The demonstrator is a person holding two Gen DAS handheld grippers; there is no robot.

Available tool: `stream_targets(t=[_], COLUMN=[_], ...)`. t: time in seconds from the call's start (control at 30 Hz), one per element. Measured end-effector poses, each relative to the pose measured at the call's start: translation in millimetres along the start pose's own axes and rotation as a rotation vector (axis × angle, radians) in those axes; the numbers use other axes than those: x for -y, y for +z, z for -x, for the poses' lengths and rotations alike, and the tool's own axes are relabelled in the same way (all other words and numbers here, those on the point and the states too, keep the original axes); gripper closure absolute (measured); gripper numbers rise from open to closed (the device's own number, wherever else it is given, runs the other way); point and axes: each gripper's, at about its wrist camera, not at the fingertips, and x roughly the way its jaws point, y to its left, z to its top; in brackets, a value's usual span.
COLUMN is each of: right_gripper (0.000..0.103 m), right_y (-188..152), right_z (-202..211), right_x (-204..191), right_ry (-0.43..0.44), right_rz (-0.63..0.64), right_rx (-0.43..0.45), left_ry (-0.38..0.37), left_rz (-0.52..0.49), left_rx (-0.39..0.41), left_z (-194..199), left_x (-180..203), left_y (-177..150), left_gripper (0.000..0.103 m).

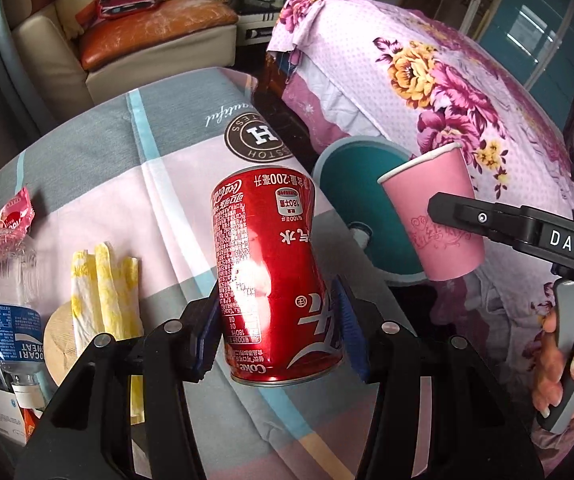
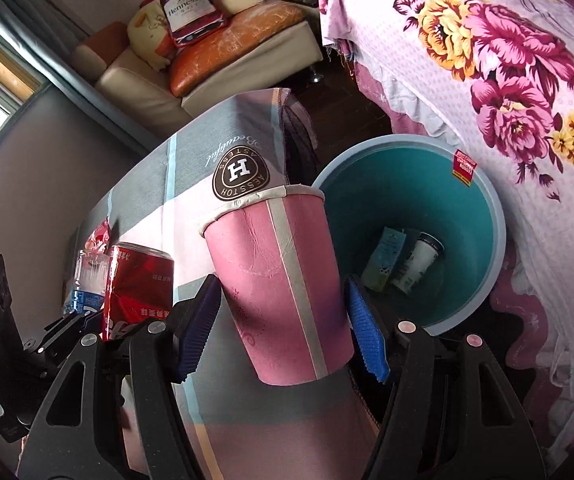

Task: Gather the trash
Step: 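Carry the pink cup and red can over the bin and release both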

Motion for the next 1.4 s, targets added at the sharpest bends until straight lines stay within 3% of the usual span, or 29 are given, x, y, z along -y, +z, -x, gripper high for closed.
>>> stream_targets(t=[0.47,1.0,1.1,1.17,1.33,1.4], right_gripper=[0.042,0.042,0.042,0.042,0.042,0.042], right_y=[2,10,12,12,12,13], right_z=[10,2,1,-1,-5,-6], right_x=[79,103,104,104,101,98], right_ry=[-0.050,-0.083,-0.086,-0.089,-0.094,-0.096], right_rz=[-0.142,-0.192,-0.200,-0.199,-0.194,-0.188], right_rx=[0.045,0.040,0.039,0.034,0.022,0.020], left_ry=[-0.007,-0.012,-0.014,-0.005,-0.001,0.004], left_rz=[-0.127,-0.134,-0.126,-0.123,-0.103,-0.085], left_rx=[-0.050,-0.065,-0.060,-0.046,-0.055,-0.062], left_z=[-49,-80,-80,-78,-76,-75], left_x=[70,82,82,81,74,68], left_y=[28,55,57,56,51,47], left_gripper=[0.050,0.050,0.041,0.021,0.019,0.012])
